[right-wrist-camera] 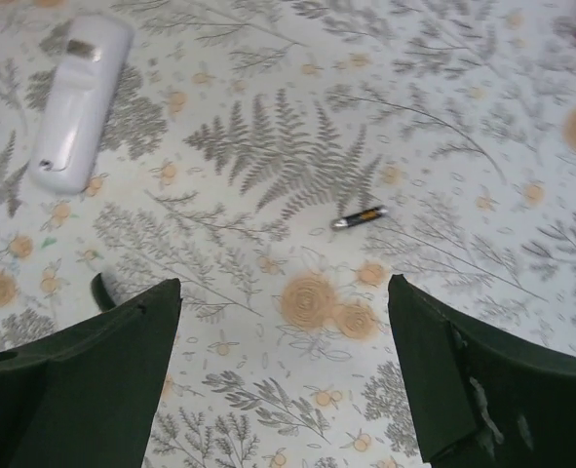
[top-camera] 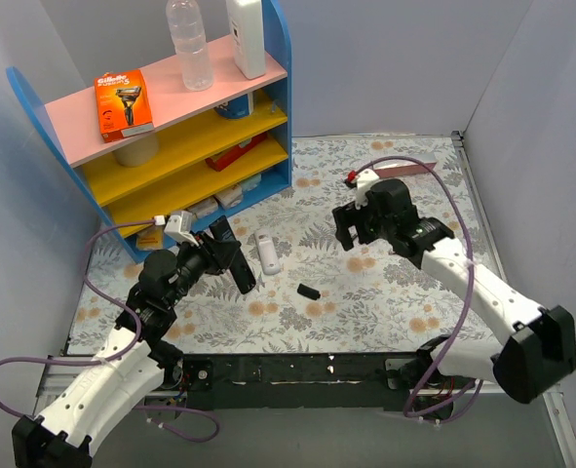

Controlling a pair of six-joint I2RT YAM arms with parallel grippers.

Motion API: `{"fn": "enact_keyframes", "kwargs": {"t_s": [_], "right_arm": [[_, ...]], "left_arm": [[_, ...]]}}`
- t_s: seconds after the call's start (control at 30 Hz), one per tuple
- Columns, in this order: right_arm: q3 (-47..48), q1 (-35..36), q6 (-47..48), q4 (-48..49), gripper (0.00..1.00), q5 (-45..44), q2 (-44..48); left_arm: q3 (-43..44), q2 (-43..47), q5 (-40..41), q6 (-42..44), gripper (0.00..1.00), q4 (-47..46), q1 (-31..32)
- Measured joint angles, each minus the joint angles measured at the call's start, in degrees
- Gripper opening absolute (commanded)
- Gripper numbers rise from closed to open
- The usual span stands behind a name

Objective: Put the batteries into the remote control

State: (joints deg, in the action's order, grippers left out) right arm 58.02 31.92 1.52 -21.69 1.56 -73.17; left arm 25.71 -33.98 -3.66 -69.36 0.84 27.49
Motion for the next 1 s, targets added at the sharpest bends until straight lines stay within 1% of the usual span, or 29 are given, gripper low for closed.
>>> {"fn": "enact_keyframes", "kwargs": {"t_s": [0.03, 0.13, 0.17, 0.23, 0.33, 0.43, 0.5, 0.63, 0.77, 0.93, 0.97, 1.0], "right_arm": [[-1.7, -0.4, -1.2, 0.7, 0.94, -2.9, 3.1], [-3.7, -3.2, -4.0, -0.7, 0.92, -7.0, 6.1], [-3.7, -5.3, -6.3, -2.1, 0.88, -8.4, 5.8], [-3.7, -8.4, -9.6, -3.9, 0.84, -10.8, 4.4], [-3.9, -12.5, -15.4, -7.1, 0.84, -14.6, 2.4], [-3.9, -14.0, -16.6, -8.6, 0.84, -16.2, 0.2], [-3.2, -15.1, -13.4, -8.7, 0.84, -15.3, -2.3], [0.6, -17.1, -1.7, -9.5, 0.81, -12.4, -9.7], [3.3, -18.4, 9.7, -10.2, 0.72, -9.9, -15.3], [4.9, -18.6, 21.4, -12.1, 0.65, -7.3, -19.9], [5.2, -18.6, 23.1, -12.5, 0.6, -7.1, -20.8], [5.5, -18.6, 24.6, -12.7, 0.59, -6.9, -21.6]], "left_arm": [[-0.6, 0.5, -0.3, -0.4, 0.04, -0.5, 0.0], [-2.5, 1.7, -1.6, -1.9, 0.04, -2.6, 0.0], [-3.0, 1.7, -2.0, -2.4, 0.04, -3.0, 0.0], [-3.8, 1.8, -2.8, -3.0, 0.04, -3.6, 0.0], [-4.9, 2.0, -3.5, -3.5, 0.04, -4.3, 0.0], [-5.8, 2.6, -4.0, -3.4, 0.04, -4.7, 0.0], [-6.3, 3.1, -4.2, -3.1, 0.04, -4.9, 0.0], [-6.6, 4.2, -4.4, -2.4, 0.04, -5.1, 0.0], [-6.6, 5.2, -4.0, -1.1, 0.04, -5.1, 0.1], [-6.6, 6.1, -0.3, 0.2, 0.05, -4.3, 0.7], [-6.6, 6.1, 0.5, 0.4, 0.05, -4.1, 0.8], [-6.6, 6.1, 1.2, 0.5, 0.06, -4.0, 0.8]]}}
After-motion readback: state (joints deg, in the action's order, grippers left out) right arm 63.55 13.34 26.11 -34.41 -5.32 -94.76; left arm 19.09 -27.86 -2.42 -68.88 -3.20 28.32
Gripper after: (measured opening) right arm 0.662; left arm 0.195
